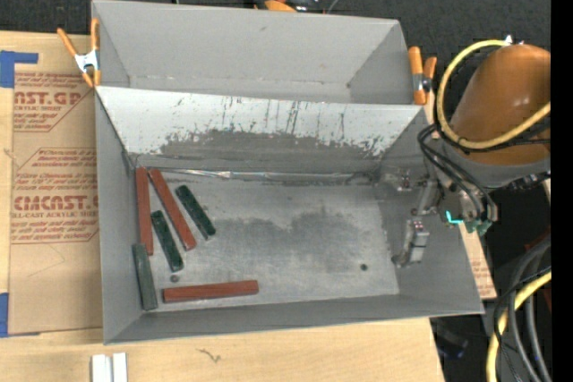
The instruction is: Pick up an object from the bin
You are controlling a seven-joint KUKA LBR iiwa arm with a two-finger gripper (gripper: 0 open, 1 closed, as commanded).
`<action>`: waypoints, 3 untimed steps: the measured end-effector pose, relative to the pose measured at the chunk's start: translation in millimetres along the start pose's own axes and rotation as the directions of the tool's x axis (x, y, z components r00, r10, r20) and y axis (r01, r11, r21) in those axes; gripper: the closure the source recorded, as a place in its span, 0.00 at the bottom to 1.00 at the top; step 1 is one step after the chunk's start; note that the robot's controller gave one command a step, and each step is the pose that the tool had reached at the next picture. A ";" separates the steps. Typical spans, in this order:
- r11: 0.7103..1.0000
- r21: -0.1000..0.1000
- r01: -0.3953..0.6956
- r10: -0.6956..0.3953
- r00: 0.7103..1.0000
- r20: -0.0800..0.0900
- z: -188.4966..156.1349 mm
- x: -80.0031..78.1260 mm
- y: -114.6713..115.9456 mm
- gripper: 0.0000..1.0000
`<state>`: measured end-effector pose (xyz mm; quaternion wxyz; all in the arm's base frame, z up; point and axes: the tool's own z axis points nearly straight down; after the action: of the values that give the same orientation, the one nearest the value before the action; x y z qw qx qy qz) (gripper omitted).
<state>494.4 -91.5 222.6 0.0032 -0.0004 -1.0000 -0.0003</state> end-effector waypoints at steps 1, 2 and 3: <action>0.997 -0.001 0.081 -0.081 0.997 0.000 157.6 -8.1 34.8 0.00; 0.991 -0.004 0.136 -0.136 0.991 0.009 152.8 -25.4 130.3 0.00; 0.968 -0.001 0.250 -0.250 0.968 0.006 153.3 -11.3 195.1 0.00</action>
Offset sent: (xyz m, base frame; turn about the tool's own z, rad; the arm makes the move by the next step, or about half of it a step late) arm 0.0089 0.0334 -0.1526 -0.0803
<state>504.9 103.7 69.4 0.0002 0.1254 -0.9921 -0.0017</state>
